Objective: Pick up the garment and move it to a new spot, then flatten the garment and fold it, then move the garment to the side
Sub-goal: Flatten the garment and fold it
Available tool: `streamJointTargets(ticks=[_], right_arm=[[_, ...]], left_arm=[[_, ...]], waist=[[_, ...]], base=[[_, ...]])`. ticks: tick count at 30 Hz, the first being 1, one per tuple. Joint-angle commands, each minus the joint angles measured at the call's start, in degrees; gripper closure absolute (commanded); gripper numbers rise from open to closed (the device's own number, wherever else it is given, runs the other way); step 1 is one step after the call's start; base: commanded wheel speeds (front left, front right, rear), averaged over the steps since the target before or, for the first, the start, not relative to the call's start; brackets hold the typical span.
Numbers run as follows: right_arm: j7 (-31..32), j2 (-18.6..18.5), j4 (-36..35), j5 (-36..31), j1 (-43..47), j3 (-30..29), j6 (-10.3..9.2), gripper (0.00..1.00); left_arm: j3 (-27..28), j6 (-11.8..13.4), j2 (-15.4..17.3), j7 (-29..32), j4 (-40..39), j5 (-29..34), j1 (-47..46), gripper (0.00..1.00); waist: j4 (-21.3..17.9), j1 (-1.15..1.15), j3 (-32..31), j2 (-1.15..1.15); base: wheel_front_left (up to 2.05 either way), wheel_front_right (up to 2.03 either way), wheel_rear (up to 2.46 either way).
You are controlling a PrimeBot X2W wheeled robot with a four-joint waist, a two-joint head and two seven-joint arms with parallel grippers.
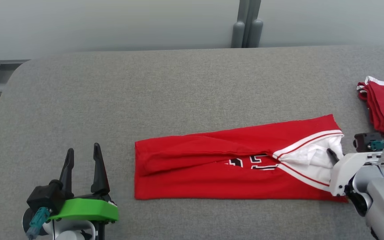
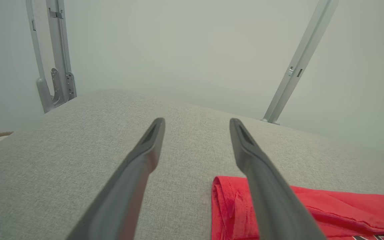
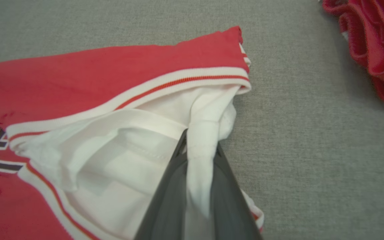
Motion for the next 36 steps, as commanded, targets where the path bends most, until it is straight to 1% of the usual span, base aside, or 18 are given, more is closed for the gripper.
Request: streamJointTargets(ticks=[1, 6, 10, 12, 14, 21, 27, 32, 36], right_arm=[[-0.72, -1.48, -0.06, 0.90, -0.85, -0.72, -0.20, 1.00], [-1.61, -4.63, -2.70, 3.50, -1.55, -2.74, -0.18, 1.00], [-1.07, -7.71, -5.86, 5.70, -1.15, -4.64, -0.17, 1.00], [-0.48, -8.82, -7.31, 6.39, -0.44, -5.18, -0.17, 1.00], [0.05, -9.03, -8.77, 6.84, 0.19, -5.80, -0.17, 1.00], [1.92, -7.24, -16.02, 8.24, 2.32, -6.51, -0.16, 1.00], [4.25, -5.92, -24.57, 7.61, 4.78, -5.89, -0.13, 1.00], [6.94, -3.75, -31.94, 6.24, 7.43, -6.18, -0.12, 1.00], [9.11, -0.41, -36.58, 4.83, 9.61, -6.60, -0.12, 1.00]], left_arm=[[-0.20, 0.09, 0.06, -0.16, -0.16, -0.19, 0.43, 0.00], [-0.63, 0.37, 0.07, -0.17, -0.42, -0.49, 0.78, 0.00], [-0.60, 0.69, 0.07, -0.17, -0.64, -0.48, 1.07, 0.00], [-0.51, 0.71, 0.08, -0.17, -0.69, -0.44, 1.23, 0.00], [-0.54, 0.68, 0.07, -0.17, -0.66, -0.40, 1.34, 0.00], [-1.04, 0.53, 0.08, -0.17, -0.26, -0.39, 1.41, 0.00], [-1.61, 0.35, 0.08, -0.17, 0.16, -0.35, 1.86, 0.00], [-1.88, 0.34, 0.08, -0.17, 0.22, -0.50, 2.19, 0.00], [-2.14, 0.13, 0.08, -0.16, 0.43, -0.57, 2.43, 0.00]], waist=[[-1.71, 0.00, -0.57, 0.00], [-4.36, 0.00, -0.99, 0.00], [-6.01, 0.00, -1.13, 0.00], [-6.69, 0.00, -1.17, 0.00], [-7.26, 0.00, -1.19, 0.00], [-8.20, 0.00, -1.70, 0.00], [-7.56, 0.00, -2.77, 0.00], [-6.23, 0.00, -3.68, 0.00], [-5.01, 0.00, -4.39, 0.00]], base=[[0.00, 0.00, 0.00], [0.00, 0.00, 0.00], [0.00, 0.00, 0.00], [0.00, 0.00, 0.00], [0.00, 0.00, 0.00], [0.00, 0.00, 0.00], [0.00, 0.00, 0.00], [0.00, 0.00, 0.00], [0.00, 0.00, 0.00]])
